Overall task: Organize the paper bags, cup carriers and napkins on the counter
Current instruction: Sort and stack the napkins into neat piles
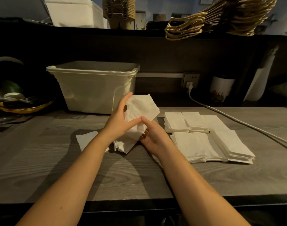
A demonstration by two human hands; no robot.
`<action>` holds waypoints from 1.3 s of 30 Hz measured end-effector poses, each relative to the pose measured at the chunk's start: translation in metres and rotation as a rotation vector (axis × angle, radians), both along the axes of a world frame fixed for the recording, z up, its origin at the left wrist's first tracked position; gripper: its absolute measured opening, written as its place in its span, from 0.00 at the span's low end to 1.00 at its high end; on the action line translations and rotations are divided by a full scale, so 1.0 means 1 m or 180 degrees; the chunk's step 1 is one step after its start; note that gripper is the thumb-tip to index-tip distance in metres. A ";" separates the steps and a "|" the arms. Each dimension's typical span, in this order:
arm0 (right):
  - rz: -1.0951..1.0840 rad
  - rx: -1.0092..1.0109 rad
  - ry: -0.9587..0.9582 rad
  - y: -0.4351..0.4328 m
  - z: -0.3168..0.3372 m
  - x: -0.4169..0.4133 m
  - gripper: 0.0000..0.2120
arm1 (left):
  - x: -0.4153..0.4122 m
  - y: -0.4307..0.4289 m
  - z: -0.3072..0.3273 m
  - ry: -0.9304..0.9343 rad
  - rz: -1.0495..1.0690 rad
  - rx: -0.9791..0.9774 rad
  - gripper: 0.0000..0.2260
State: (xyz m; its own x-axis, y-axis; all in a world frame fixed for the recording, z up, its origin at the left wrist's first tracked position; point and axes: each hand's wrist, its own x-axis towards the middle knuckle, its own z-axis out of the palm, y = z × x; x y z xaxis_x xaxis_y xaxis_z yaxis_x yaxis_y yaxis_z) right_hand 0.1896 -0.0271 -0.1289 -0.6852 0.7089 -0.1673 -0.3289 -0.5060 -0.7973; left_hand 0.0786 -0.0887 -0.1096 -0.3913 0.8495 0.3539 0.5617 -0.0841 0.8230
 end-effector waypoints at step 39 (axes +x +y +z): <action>-0.0808 0.0221 0.0648 0.006 0.008 0.007 0.19 | 0.006 0.005 -0.004 -0.1224 -0.0152 -0.0228 0.09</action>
State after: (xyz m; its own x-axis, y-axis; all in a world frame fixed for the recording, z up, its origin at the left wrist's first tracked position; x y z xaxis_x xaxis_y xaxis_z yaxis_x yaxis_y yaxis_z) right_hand 0.1969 -0.0207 -0.1213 -0.4995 0.8663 0.0095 -0.5936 -0.3342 -0.7321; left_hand 0.0844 -0.0839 -0.1132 -0.4430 0.8873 0.1284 0.2082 -0.0375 0.9774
